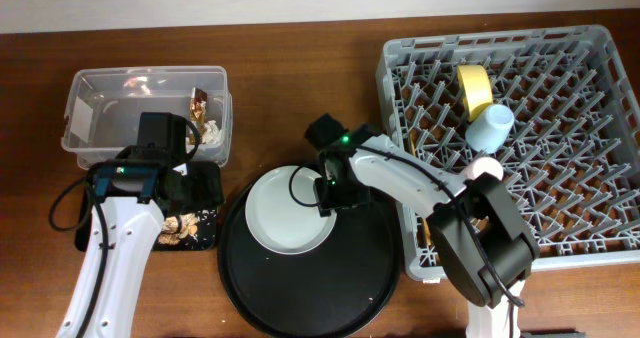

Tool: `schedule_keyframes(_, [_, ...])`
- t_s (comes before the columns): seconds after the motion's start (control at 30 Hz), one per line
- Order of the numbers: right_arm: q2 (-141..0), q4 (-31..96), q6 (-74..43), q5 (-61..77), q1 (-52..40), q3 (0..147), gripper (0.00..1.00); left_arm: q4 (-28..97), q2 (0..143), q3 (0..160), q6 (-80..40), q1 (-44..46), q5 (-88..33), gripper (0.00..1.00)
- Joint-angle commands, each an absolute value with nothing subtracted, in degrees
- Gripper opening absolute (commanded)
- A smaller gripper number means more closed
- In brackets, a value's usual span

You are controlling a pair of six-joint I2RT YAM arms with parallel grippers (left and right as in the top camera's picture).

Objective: Sort waste into correct bins and load items into the dishwasher rack
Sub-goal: 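Grasp the grey plate edge with right gripper and lift it, then stand the grey plate upright in the dish rack with right gripper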

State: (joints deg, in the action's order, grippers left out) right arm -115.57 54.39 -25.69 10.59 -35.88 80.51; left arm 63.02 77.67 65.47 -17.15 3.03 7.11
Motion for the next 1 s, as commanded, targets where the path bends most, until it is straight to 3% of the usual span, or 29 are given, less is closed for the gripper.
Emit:
schedule_keyframes(0.0, [-115.8, 54.2, -28.3, 7.7, -36.4, 80.1, 0.55, 63.1, 76.9, 65.7, -17.3, 2.8, 7.8, 0.95])
schedule_keyframes(0.23, [-115.9, 51.4, -30.5, 7.0, -36.4, 75.8, 0.49, 63.1, 76.9, 65.7, -17.3, 2.8, 6.4, 0.96])
schedule_keyframes(0.43, [-115.6, 51.7, -30.5, 7.0, -36.2, 75.9, 0.07, 63.2, 76.9, 65.7, -17.3, 2.8, 6.2, 0.95])
schedule_keyframes(0.47, [-115.2, 51.8, -30.5, 7.0, -36.0, 76.0, 0.04, 63.2, 76.9, 65.7, -17.3, 2.8, 6.2, 0.95])
schedule_keyframes(0.8, [-97.8, 60.1, -25.4, -4.1, -28.6, 82.7, 0.04, 63.2, 76.9, 65.7, -17.3, 2.8, 5.4, 0.95])
schedule_keyframes(0.97, [-86.3, 60.2, -23.8, -22.5, -24.1, 85.6, 0.04, 63.1, 76.9, 65.7, -17.3, 2.8, 5.4, 0.95])
